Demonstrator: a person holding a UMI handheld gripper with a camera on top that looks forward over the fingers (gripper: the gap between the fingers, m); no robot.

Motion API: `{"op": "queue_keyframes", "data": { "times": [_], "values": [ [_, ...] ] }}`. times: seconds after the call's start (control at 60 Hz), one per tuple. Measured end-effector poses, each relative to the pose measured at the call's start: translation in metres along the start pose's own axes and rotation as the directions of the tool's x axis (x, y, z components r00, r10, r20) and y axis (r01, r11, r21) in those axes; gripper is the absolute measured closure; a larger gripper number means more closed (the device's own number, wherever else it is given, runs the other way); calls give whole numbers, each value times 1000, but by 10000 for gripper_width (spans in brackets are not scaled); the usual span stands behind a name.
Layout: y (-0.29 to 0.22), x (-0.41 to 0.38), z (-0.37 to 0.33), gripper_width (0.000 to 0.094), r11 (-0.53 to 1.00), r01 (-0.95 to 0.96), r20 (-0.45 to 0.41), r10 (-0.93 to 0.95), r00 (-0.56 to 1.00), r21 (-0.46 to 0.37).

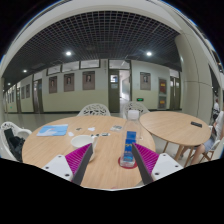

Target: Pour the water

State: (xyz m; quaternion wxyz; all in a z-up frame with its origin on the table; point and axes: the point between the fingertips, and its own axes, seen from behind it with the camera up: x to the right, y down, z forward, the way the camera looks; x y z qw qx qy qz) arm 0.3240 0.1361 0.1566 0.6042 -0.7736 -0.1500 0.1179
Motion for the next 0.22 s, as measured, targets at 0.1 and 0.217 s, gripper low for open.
{"op": "queue_keyframes", "data": {
  "times": [0.1,0.217],
  "values": [
    [8,-36,-39,90,1000,-13,65,13,998,1],
    [15,-79,-61,89,999,-51,170,53,984,-19]
  ]
}}
